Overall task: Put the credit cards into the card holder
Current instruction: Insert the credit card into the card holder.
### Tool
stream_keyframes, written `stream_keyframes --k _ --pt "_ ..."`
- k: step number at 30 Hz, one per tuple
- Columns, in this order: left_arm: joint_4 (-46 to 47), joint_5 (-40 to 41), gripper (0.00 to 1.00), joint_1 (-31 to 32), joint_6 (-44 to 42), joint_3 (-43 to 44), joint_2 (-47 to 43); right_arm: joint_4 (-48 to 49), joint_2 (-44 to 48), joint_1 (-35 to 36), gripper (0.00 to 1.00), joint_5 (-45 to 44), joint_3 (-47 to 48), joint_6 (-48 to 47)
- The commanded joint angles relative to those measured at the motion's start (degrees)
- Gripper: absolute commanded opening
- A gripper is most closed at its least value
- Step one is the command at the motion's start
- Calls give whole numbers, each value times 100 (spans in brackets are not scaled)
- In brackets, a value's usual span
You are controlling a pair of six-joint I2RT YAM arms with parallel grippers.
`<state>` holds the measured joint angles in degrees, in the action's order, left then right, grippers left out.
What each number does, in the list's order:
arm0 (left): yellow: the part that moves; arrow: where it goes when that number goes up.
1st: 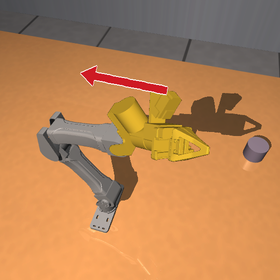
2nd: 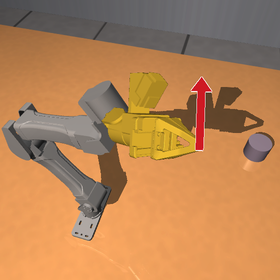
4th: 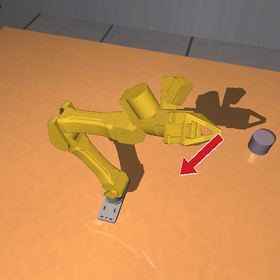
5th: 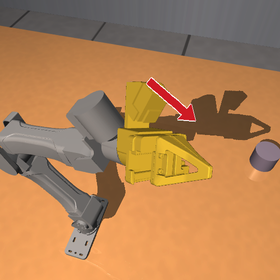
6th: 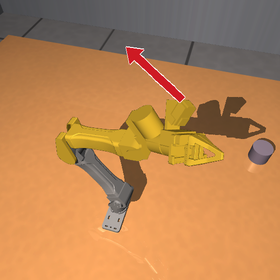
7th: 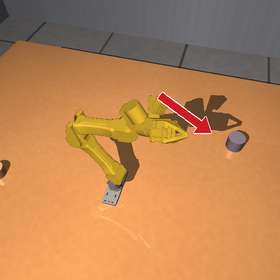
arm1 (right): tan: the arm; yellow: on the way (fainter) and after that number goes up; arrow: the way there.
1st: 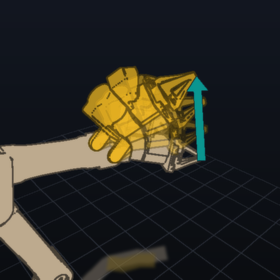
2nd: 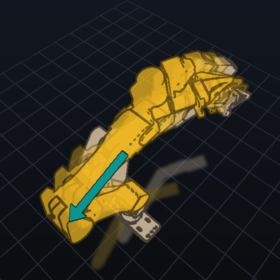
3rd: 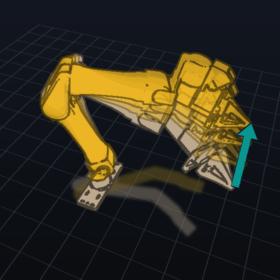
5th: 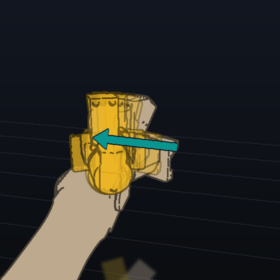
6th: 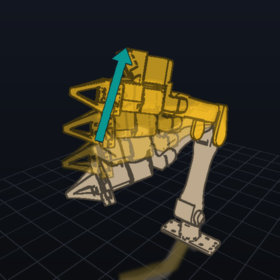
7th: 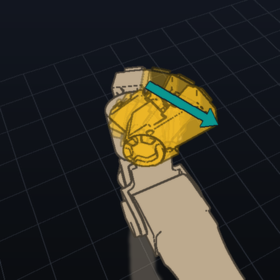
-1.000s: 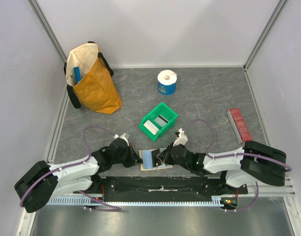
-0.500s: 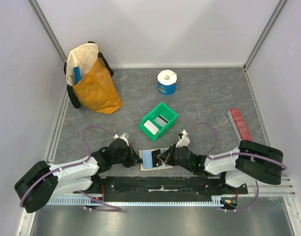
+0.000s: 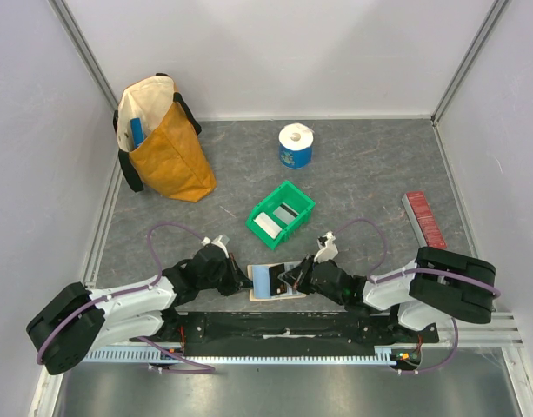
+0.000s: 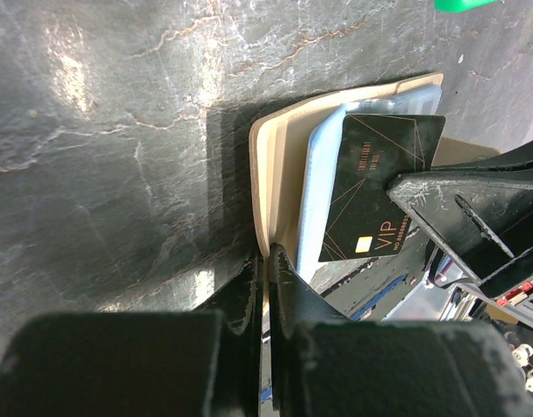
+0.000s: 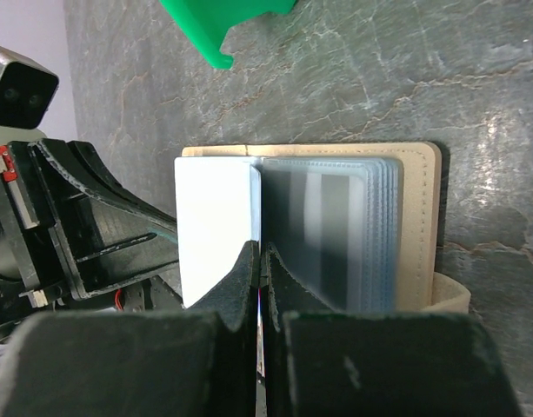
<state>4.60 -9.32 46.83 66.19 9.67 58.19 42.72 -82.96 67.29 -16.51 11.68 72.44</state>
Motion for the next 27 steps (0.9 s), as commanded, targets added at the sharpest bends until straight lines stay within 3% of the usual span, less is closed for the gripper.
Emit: stream_keyframes --k 1,9,13,20,27 --pt "-73 211 2 -7 60 -123 140 491 -177 39 0 298 -122 6" --pt "-73 194 2 -7 43 -97 157 387 -212 13 0 315 -87 33" --pt "-213 211 2 -7 34 -79 78 -158 -186 -14 0 219 27 77" --pt "-855 466 9 -7 -63 0 -352 -827 -54 -40 0 52 115 112" --pt "-1040 528 2 -16 -177 61 -379 -1020 -299 -49 0 157 299 138"
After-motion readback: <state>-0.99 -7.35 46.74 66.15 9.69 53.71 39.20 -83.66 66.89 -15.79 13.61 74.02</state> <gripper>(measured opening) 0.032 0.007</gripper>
